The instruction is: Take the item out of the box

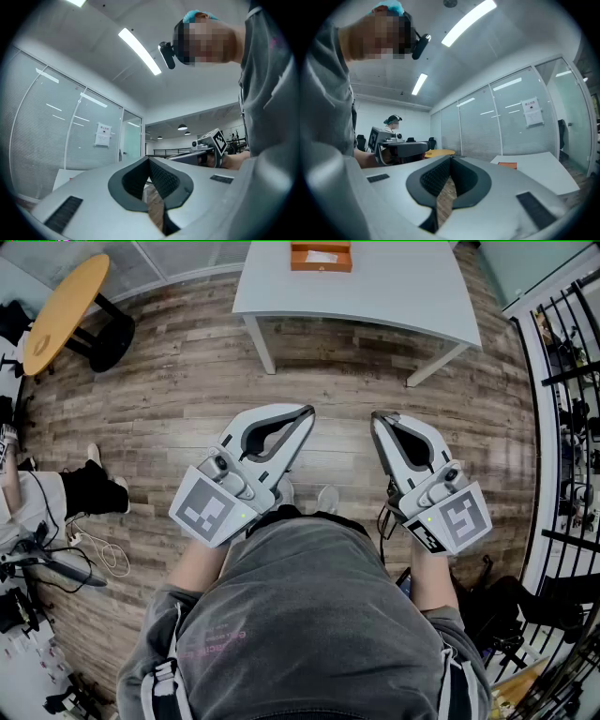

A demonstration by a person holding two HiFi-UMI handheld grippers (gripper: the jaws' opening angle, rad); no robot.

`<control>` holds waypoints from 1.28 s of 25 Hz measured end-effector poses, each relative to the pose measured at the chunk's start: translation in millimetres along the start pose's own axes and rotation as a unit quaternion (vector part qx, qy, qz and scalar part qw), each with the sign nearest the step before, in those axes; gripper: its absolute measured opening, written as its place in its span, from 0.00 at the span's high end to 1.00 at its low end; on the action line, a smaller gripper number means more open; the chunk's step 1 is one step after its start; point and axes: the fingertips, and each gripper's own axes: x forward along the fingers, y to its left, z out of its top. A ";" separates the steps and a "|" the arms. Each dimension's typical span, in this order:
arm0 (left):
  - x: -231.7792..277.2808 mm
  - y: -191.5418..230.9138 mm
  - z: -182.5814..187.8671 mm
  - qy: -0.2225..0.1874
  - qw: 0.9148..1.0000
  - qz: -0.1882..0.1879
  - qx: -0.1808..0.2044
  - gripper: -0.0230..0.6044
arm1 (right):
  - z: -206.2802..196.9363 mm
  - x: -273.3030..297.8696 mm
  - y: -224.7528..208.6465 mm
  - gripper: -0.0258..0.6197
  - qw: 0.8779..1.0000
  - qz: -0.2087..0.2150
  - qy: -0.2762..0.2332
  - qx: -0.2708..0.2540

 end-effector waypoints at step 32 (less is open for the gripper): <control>37.9 -52.5 -13.4 0.008 0.999 0.038 0.016 0.96 | -10.1 -58.2 -35.9 0.95 0.999 0.035 -0.014 0.022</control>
